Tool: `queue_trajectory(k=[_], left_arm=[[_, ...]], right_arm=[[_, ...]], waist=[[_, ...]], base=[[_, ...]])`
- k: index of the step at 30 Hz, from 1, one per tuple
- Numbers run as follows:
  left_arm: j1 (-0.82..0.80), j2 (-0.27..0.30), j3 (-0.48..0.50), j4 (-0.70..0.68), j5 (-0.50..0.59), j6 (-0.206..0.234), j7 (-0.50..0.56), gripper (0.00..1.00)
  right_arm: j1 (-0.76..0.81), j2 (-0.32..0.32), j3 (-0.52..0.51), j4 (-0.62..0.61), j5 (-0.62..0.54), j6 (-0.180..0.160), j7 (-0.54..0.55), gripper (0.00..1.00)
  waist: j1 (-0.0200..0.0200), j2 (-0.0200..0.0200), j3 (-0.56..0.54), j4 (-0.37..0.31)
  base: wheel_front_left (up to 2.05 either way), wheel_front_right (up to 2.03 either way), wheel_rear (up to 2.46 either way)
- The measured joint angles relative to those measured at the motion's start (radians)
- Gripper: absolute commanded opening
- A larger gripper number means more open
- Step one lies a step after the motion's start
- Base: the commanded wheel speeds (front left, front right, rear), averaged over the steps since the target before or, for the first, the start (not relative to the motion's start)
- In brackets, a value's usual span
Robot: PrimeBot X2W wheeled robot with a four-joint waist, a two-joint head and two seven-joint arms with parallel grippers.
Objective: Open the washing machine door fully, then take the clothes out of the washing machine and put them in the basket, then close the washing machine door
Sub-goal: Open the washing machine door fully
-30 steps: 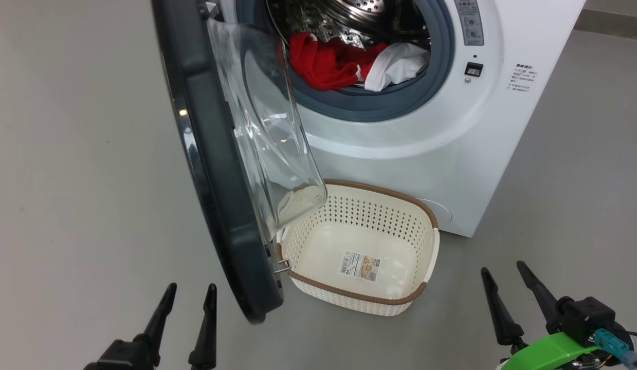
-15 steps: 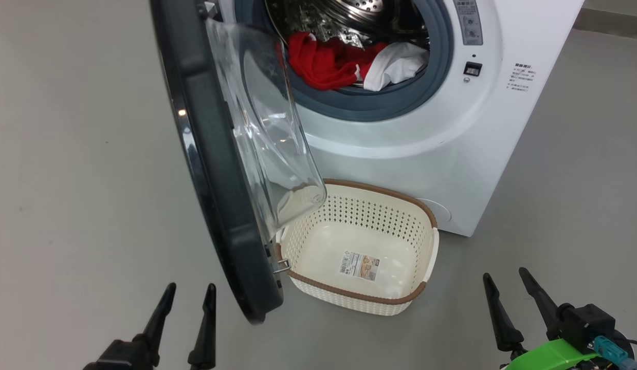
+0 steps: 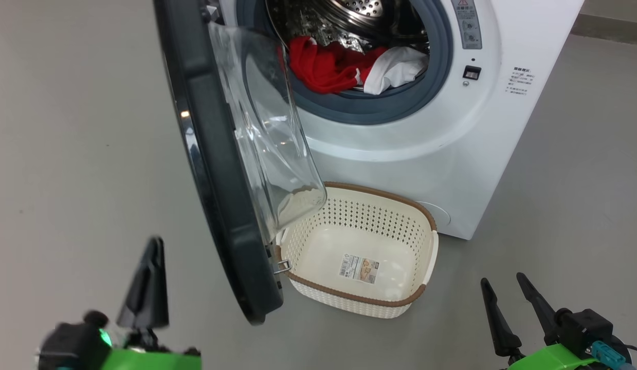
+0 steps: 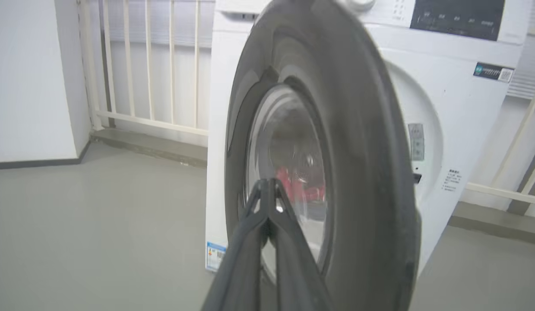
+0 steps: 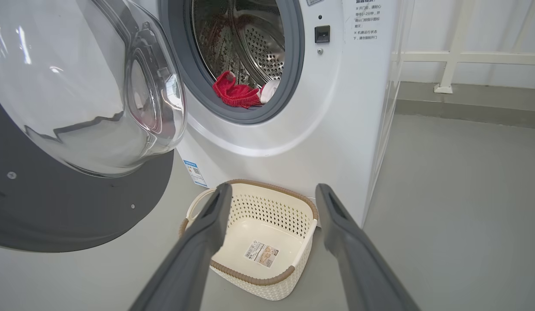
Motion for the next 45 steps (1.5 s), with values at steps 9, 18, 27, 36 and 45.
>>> queue_trajectory(k=[9,18,27,36,45], left_arm=[[-0.045,0.0,-0.138,-0.337,0.043,0.013,-0.004,0.0],[-0.011,0.003,-0.392,-0.2,-0.009,0.002,-0.004,0.0],[-0.014,0.007,-0.391,0.045,-0.066,0.004,-0.004,0.0],[-0.042,0.007,-0.322,0.114,-0.113,0.012,-0.004,0.0],[-0.042,-0.003,-0.276,0.123,-0.116,0.011,-0.003,0.0]], right_arm=[[0.0,0.001,0.002,0.0,0.0,0.0,0.0,1.0],[-0.001,0.001,0.001,-0.003,-0.006,0.0,0.0,1.0],[-0.005,0.001,0.0,-0.026,-0.009,0.0,0.0,1.0],[-0.009,0.001,-0.005,-0.036,-0.013,0.0,0.0,1.0],[-0.009,0.004,-0.006,-0.039,-0.013,0.0,0.0,1.0]], waist=[[0.0,0.0,0.001,-0.01],[0.0,0.0,0.017,-0.024],[0.0,0.0,0.024,-0.038],[0.0,0.0,0.025,-0.032],[0.0,0.0,0.02,-0.016]], base=[[0.0,0.0,0.0],[0.0,0.0,0.0],[0.0,0.0,0.0],[0.0,0.0,0.0],[0.0,0.0,0.0]])
